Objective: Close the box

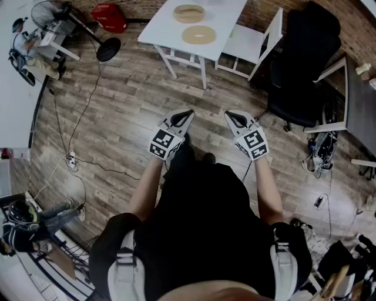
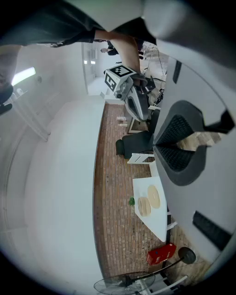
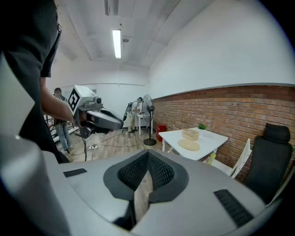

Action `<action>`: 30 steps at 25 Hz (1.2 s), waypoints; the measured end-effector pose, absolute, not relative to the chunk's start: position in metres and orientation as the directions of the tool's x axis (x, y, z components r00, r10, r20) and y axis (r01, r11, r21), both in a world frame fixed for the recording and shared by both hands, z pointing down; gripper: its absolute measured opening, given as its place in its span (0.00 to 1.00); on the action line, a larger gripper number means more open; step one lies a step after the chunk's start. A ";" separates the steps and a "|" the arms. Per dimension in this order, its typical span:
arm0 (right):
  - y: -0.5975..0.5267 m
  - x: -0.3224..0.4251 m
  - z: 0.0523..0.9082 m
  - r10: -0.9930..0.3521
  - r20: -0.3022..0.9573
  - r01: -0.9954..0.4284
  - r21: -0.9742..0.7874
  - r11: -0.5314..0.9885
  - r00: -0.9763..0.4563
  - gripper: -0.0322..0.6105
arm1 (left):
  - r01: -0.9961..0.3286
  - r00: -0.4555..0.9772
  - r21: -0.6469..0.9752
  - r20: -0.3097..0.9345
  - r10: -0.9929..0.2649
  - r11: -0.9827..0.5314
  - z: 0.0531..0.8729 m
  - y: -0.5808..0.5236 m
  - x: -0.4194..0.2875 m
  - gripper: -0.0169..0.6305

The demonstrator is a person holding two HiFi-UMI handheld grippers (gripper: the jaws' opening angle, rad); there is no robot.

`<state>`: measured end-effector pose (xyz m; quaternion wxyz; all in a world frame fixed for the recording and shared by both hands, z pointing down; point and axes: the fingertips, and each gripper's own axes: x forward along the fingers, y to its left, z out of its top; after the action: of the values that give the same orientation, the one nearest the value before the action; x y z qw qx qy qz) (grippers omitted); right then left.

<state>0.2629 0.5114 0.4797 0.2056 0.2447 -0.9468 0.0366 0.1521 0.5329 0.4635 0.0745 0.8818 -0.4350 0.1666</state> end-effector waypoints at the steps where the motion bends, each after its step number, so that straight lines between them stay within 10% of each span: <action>1: 0.511 0.263 0.479 -0.449 0.406 -0.479 0.031 0.877 -0.796 0.04 | -0.791 0.567 -0.015 0.359 -0.742 -0.612 0.463 0.532 0.153 0.06; 30: 0.466 0.184 0.502 -0.440 0.442 -0.517 -0.064 0.854 -0.782 0.05 | -0.789 0.580 0.029 0.368 -0.727 -0.614 0.467 0.471 0.063 0.06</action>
<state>0.1839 0.4658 0.5019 0.2104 0.2546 -0.9395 0.0913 0.0632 0.4708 0.4672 0.0954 0.8835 -0.4289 0.1621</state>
